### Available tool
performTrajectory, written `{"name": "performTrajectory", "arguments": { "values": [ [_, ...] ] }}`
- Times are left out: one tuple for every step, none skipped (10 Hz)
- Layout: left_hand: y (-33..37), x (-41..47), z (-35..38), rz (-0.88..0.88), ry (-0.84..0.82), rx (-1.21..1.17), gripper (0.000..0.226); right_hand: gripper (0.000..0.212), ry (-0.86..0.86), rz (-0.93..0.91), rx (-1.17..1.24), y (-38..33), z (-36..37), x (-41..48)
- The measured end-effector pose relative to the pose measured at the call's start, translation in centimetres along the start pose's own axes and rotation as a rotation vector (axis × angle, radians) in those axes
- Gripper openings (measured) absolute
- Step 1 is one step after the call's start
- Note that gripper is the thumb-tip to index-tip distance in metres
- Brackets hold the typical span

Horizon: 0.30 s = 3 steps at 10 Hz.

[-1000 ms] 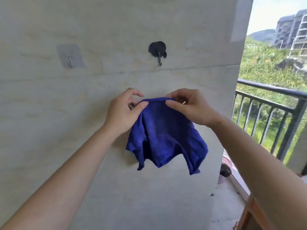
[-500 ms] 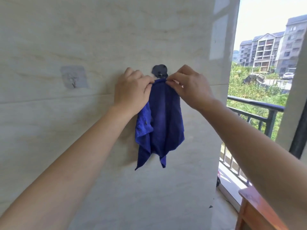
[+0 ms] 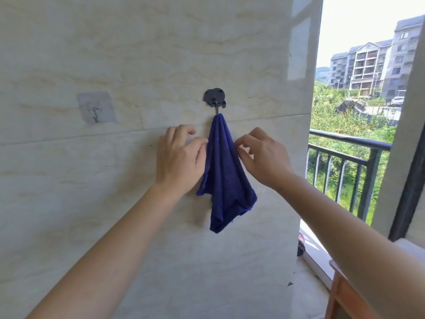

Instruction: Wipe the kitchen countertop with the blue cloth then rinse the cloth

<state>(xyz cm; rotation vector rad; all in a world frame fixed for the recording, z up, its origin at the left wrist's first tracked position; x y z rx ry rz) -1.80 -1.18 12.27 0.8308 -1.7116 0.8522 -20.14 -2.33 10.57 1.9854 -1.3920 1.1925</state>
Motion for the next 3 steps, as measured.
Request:
{"name": "performTrajectory", "arguments": {
  "values": [
    [-0.3, -1.9, -0.8, -0.010, -0.011, 0.099, 0.022, 0.018, 0.020, 0.056, 0.084, 0.4, -2.5, -1.5],
    [-1.5, -3.6, -0.6, -0.024, -0.044, 0.178, 0.032, 0.020, 0.123, 0.028, 0.249, -1.3, -7.3, -1.9],
    [-2.2, -4.0, -0.6, -0.069, -0.061, 0.236, 0.035, 0.017, 0.237, -0.005, 0.671, -3.9, -13.8, -2.0]
  ]
}}
Point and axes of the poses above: each hand's wrist, its own x-axis towards the middle knuckle, its own z-axis out of the palm, y = z × x, the point moved 9 cm from there along x, towards the middle knuckle, and after that the axes turned 1 degree about x, right-handed, at the moved point
